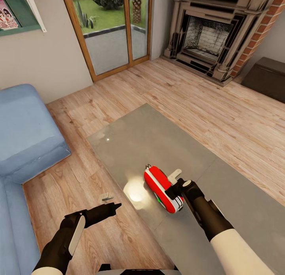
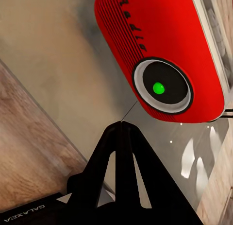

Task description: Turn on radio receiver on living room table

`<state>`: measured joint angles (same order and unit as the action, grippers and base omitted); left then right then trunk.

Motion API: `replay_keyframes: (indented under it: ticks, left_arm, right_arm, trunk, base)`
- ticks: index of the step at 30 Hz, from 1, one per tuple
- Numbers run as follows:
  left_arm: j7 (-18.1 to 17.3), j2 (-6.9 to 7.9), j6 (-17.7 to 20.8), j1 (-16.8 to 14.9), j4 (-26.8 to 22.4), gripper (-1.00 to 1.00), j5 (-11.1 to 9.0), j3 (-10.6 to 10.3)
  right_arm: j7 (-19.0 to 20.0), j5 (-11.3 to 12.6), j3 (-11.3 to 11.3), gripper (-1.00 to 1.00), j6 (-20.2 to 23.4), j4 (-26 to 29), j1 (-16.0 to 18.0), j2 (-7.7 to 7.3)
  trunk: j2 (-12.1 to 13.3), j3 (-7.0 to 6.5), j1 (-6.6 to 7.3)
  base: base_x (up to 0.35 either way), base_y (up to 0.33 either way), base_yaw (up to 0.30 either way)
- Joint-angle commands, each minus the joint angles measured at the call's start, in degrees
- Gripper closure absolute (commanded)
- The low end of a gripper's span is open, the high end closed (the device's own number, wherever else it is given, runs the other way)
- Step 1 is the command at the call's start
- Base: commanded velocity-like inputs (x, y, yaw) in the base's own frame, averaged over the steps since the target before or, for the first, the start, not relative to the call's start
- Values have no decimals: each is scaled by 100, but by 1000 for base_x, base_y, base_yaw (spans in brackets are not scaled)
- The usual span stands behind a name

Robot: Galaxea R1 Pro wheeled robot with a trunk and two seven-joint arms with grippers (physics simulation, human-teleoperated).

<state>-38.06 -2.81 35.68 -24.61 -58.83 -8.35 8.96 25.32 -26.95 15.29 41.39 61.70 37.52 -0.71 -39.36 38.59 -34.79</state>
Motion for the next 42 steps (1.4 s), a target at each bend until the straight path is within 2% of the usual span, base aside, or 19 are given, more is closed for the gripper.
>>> replay_keyframes:
  ticks: [1,14,21,33,42]
  left_arm:
    - [0,0,0,0,1,100,0,0]
    - [1,0,0,0,-1,100,0,0]
    - [9,0,0,0,1,100,0,0]
    - [15,0,0,0,3,100,0,0]
    - [40,-1,0,0,3,100,0,-6]
  right_arm:
    - [0,14,1,100,-1,1,1,0]
    - [-10,-3,-1,100,-97,0,1,-5]
    - [-19,7,-30,100,-420,0,1,0]
    - [-37,72,-62,100,-516,-17,1,0]
    - [-45,76,-77,100,-826,-290,1,0]
  trunk:
    - [0,0,0]
    - [0,0,0]
    - [0,0,0]
    - [0,0,0]
    - [0,0,0]
  base:
    - [0,0,0]
    - [0,0,0]
    - [0,0,0]
    - [0,0,0]
    - [0,0,0]
